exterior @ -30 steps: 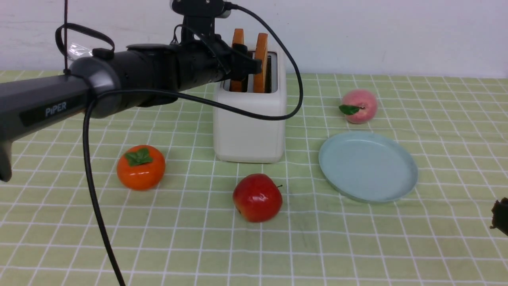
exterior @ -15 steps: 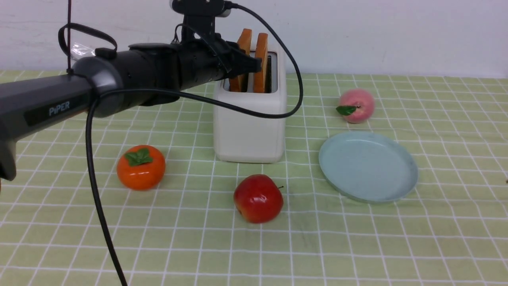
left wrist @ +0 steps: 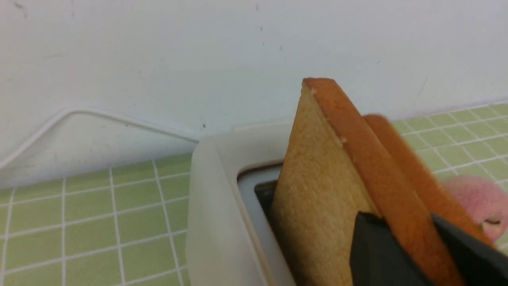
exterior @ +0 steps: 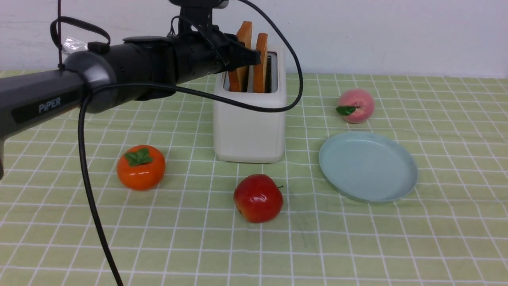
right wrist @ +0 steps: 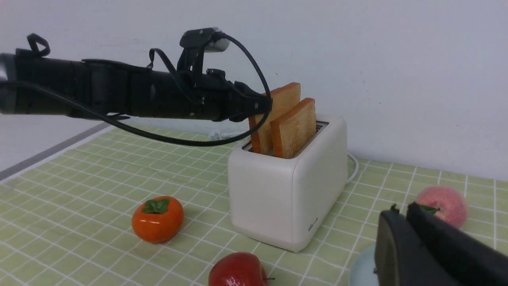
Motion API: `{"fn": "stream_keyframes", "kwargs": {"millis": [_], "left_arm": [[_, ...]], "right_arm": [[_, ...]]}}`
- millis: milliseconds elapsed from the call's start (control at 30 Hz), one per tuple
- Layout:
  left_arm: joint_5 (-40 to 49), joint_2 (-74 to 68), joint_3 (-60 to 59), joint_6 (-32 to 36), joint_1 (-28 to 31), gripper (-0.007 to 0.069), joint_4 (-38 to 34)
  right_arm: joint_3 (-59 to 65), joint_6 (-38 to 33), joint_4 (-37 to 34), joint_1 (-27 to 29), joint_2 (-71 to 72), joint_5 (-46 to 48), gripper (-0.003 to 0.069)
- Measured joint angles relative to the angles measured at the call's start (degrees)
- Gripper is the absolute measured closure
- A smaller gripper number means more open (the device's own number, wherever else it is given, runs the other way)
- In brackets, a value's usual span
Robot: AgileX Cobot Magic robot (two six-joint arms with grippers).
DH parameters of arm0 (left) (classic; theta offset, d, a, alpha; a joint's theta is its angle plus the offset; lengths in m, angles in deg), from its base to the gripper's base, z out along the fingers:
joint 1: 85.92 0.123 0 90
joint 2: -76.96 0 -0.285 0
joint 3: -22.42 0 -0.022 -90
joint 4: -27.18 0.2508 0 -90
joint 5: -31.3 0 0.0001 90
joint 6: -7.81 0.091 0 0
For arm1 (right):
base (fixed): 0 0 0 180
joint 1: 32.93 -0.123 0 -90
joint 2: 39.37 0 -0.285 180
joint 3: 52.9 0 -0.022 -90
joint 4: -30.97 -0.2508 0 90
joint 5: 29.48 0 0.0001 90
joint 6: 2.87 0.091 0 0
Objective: Take toasted bread from bread machine on green coffee tablecloth place on plate.
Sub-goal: 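Reach for a toast slice standing in the toaster with the left gripper, then place the slice of bread on the plate with the left gripper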
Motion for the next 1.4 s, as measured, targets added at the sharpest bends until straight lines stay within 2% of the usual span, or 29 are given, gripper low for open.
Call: {"fn": "stream_keyframes", "kwargs": {"millis": [233, 533, 733, 900, 933, 967, 1000, 1067, 1133, 1267, 1400], "left_arm": [[0.1, 2.5, 0.0, 0.0, 0.0, 0.0519, 0.0], [-0.1, 11.7, 0.0, 3.5, 0.0, 0.0519, 0.0], [6.0, 18.1, 0.0, 2.5, -1.6, 0.0519, 0.0], [16.2, 18.7, 0.2, -6.0, -6.9, 0.0519, 0.7], [18.8, 17.6, 0.2, -11.2, -9.3, 0.0519, 3.2], [19.1, 17.4, 0.2, -11.9, -9.7, 0.0519, 3.7], [21.1, 15.1, 0.2, -18.5, -12.3, 0.0519, 8.2], [21.9, 13.1, 0.2, -22.0, -13.7, 0.0519, 11.6], [23.0, 8.2, 0.2, -30.0, -15.6, 0.0519, 16.8], [23.2, 0.6, 0.2, -36.3, -15.9, 0.0519, 14.9], [24.1, -3.9, 0.2, -36.0, -15.8, 0.0519, 10.5]], "right_arm": [[0.0, 0.0, 0.0, 0.0, 0.0, -0.1, 0.0619], [0.0, 0.0, 0.0, 0.0, 0.0, -0.1, 0.0618], [0.0, 0.0, -0.3, 0.0, 0.0, 0.9, 0.0636], [0.0, 0.0, -0.7, 0.0, 0.0, 3.0, 0.0652], [0.0, 0.0, -0.8, 0.0, 0.0, 4.3, 0.0655], [0.0, 0.0, -0.8, 0.0, 0.0, 4.5, 0.0655], [0.0, 0.0, -0.8, 0.0, 0.1, 6.0, 0.0657], [0.0, 0.0, -0.8, 0.0, 0.2, 6.8, 0.0657], [0.0, 0.0, -0.8, 0.0, 1.7, 7.9, 0.0657], [0.0, 0.0, 0.0, 0.0, 6.0, 9.7, 0.0657], [-0.1, 0.3, 1.8, 0.0, 8.5, 15.1, 0.0657]]}}
